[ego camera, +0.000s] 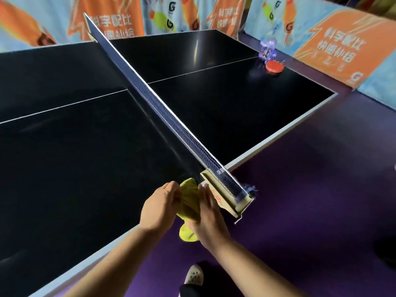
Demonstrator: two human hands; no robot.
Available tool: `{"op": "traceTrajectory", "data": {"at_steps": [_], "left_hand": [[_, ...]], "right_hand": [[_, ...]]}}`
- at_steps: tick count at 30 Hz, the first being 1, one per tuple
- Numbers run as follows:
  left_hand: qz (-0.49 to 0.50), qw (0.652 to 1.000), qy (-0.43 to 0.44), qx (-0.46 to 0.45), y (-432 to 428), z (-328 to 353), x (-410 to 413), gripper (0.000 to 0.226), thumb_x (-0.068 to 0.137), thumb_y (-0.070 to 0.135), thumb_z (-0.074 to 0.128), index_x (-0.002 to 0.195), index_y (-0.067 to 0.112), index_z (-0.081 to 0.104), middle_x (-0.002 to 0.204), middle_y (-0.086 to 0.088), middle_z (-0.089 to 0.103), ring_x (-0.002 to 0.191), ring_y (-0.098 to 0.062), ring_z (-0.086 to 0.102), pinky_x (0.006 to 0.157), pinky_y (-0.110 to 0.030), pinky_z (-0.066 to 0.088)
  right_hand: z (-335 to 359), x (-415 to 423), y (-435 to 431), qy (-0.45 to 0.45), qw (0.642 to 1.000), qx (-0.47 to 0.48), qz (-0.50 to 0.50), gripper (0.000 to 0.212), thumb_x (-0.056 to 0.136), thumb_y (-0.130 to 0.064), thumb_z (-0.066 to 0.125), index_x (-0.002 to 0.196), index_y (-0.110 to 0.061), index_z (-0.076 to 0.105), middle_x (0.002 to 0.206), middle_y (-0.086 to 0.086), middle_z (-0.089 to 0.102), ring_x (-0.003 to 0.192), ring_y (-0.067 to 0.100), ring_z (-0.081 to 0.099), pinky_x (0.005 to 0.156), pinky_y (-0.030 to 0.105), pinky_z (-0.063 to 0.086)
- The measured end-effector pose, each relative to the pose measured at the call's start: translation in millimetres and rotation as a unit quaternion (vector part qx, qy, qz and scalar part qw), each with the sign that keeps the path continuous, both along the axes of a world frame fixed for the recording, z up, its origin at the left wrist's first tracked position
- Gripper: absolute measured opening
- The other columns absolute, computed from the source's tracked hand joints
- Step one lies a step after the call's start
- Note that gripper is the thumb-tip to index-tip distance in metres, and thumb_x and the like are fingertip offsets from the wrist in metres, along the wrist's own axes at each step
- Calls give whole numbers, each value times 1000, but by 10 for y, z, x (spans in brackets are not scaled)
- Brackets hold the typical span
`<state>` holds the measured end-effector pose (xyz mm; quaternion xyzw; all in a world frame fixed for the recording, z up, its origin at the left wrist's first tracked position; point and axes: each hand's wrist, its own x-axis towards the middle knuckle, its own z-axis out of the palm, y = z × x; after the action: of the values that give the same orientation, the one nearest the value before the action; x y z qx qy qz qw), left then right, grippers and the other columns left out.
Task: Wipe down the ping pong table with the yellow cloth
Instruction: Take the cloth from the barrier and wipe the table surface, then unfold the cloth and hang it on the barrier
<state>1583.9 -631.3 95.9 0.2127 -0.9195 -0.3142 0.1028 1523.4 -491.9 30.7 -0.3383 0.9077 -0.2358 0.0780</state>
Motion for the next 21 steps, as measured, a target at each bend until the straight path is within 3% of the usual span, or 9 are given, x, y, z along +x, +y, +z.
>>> {"op": "traceTrajectory", "data": {"at_steps": [3,5,7,9,14,17,21], "left_hand": [[-42,998,45,-14,221,255,172,17,77,9,59,88,22,57,83,10,59,74,-13,53,61,-30,45],[-78,995,66,-22,369,409,214,19,75,9,61,87,23,57,82,12,59,73,-12,53,61,-29,45],[-106,991,80,-22,543,552,192,20,75,10,62,88,25,58,83,12,59,70,-12,53,59,-27,43],[-136,986,95,-29,772,687,154,21,75,11,62,89,27,60,84,12,61,66,-11,55,57,-24,40],[-202,966,151,-50,1447,984,67,22,75,9,68,90,24,63,88,9,65,78,-15,61,61,-25,45],[-234,959,158,-23,1863,1115,-79,23,77,9,65,91,27,62,87,17,58,80,-8,57,64,-20,39],[-270,952,141,10,2583,1186,-392,23,80,11,60,94,29,61,89,20,55,86,-4,56,70,-18,38]], "right_hand": [[226,292,252,2,997,-74,-32,94,79,-51,62,153,-24,10,160,2,14,146,2,2,119,19,5],[449,457,486,-33,989,-137,-38,105,74,-57,71,151,-42,1,156,-12,3,140,-11,-6,116,19,15],[558,538,741,23,979,-194,-53,100,71,-78,55,151,-42,7,157,-11,6,146,-2,2,114,23,23],[610,587,1021,55,970,-216,-99,95,75,-80,49,150,-33,15,158,-5,14,147,11,16,112,24,30],[817,517,1767,88,937,-228,-248,83,86,-57,62,147,-9,34,147,15,41,135,21,42,101,22,43],[894,419,2188,-40,908,-255,-331,78,80,-18,80,145,-9,38,125,2,58,113,13,58,86,14,46],[961,244,2864,-104,874,-266,-394,40,81,-5,73,114,-23,59,92,-19,64,94,11,67,70,8,47]]}}
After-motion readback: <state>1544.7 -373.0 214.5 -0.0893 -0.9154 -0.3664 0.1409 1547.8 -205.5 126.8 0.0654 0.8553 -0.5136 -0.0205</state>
